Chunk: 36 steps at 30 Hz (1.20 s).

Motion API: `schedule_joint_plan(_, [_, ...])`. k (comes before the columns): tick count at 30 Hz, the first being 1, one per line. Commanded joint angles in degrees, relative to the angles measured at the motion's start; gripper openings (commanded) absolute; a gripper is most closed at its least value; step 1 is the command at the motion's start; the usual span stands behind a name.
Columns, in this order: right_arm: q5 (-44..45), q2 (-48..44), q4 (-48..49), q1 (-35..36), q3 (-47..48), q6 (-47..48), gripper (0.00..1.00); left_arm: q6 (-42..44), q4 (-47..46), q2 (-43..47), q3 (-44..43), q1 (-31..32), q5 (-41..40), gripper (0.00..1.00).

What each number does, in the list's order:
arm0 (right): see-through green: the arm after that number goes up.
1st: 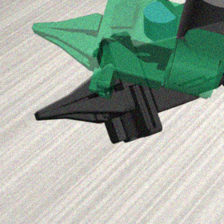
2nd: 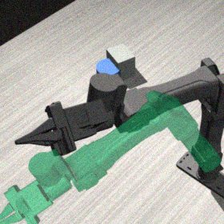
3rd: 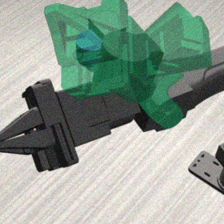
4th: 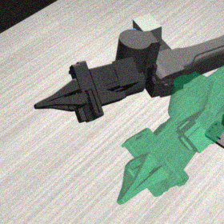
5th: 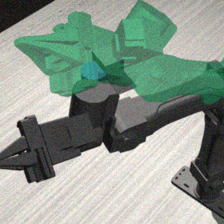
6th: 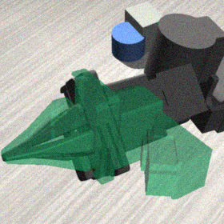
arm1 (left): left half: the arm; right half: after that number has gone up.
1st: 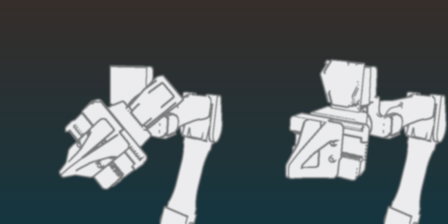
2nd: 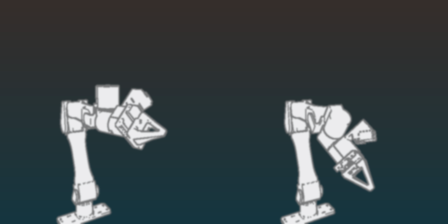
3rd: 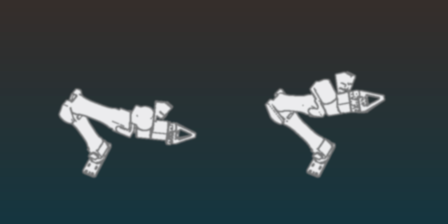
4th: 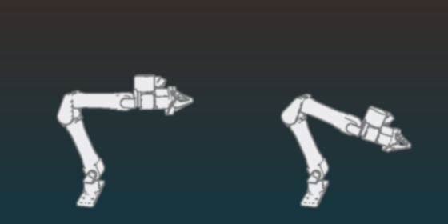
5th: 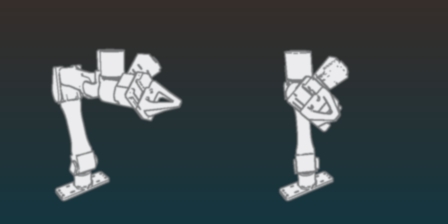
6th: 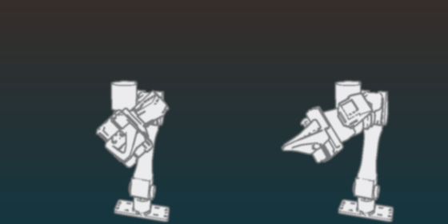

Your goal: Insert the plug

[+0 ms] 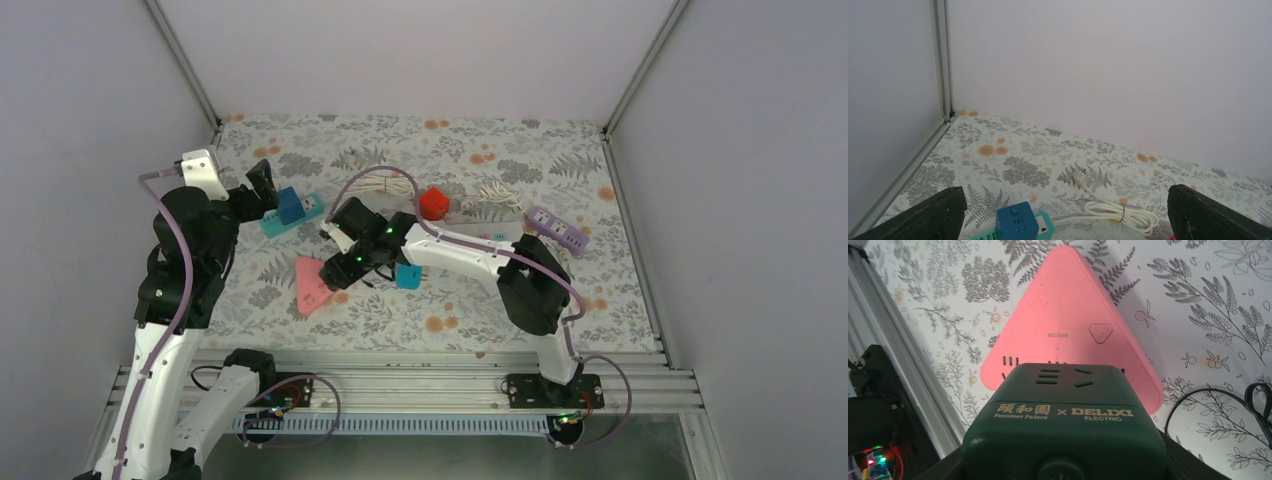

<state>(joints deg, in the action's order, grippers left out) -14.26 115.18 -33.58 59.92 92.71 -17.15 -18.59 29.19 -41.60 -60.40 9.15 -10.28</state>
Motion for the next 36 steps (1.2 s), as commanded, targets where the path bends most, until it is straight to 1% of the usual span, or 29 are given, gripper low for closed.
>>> schedule_joint_plan(1, [2.3, 1.6, -3.0, -0.1, 2.8, -0.6, 0.44, 0.8, -1.1, 0.0, 0.2, -0.1, 0.3, 1.00])
schedule_joint_plan(9, [6.2, 3.3, -5.1, -0.2, 4.9, 1.0, 0.44, 1.0, -0.7, -0.1, -0.1, -0.2, 1.2, 1.00])
schedule_joint_plan(18, [6.6, 6.6, -5.1, -0.1, 8.1, 1.8, 0.44, 1.1, -0.4, -0.4, -0.5, -0.1, 1.2, 1.00])
schedule_joint_plan(31, [9.1, 7.0, -8.0, -0.1, 8.3, 1.8, 0.43, 1.2, -0.1, -0.3, -0.2, -0.2, 0.9, 1.00])
schedule_joint_plan(36, [8.6, 7.4, -9.1, -0.2, 8.1, 1.3, 0.44, 1.2, 0.0, -0.5, -0.2, -0.2, 0.9, 1.00])
